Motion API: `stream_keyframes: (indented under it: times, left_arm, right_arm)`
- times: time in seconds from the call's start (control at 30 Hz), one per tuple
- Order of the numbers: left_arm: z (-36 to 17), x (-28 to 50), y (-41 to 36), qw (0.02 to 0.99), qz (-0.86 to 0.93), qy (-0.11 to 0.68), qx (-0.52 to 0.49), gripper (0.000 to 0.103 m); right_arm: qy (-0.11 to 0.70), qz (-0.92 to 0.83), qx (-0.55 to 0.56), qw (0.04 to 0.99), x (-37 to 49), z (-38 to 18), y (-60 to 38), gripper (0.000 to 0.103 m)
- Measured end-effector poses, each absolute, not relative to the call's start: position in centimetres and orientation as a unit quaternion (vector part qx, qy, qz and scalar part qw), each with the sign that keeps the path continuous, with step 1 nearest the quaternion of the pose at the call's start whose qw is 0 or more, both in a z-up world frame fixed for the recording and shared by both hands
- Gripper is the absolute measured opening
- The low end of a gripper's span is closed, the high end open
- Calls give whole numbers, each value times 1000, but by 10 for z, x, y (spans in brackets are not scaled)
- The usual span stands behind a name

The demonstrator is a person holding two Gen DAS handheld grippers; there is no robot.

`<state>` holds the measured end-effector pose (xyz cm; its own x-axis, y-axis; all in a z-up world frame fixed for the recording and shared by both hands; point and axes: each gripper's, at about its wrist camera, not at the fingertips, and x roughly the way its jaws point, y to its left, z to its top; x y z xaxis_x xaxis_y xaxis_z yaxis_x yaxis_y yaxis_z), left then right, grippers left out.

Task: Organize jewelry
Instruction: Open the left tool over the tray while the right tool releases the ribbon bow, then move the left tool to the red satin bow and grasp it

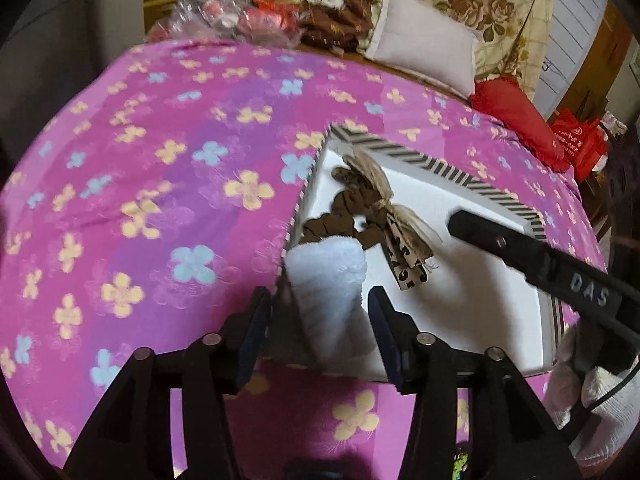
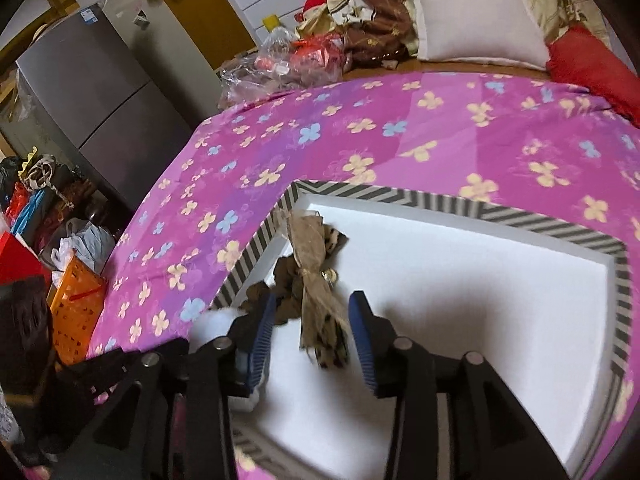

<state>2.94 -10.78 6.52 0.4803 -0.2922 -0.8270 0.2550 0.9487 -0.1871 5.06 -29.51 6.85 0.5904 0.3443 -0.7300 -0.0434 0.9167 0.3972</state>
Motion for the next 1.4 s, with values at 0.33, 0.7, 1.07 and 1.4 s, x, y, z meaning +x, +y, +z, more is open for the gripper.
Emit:
stream_keyframes:
  times: [0.33, 0.7, 1.07, 1.4]
  left_arm:
    - [101, -20, -91, 891, -132, 433, 18, 50]
    - [106, -80, -78, 902, -112, 415, 30, 50]
    - [97, -125, -77, 903, -111, 413, 38, 50]
    - [91, -147, -72, 900, -113, 419, 37, 50]
  right_arm:
    - [434, 98, 140, 885, -8, 87, -291, 48]
    - [417, 100, 122, 895, -88, 113, -277, 55]
    - [410, 100, 110, 900, -151, 113, -271, 59]
    - [423, 103, 108, 894, -174, 100, -267, 62]
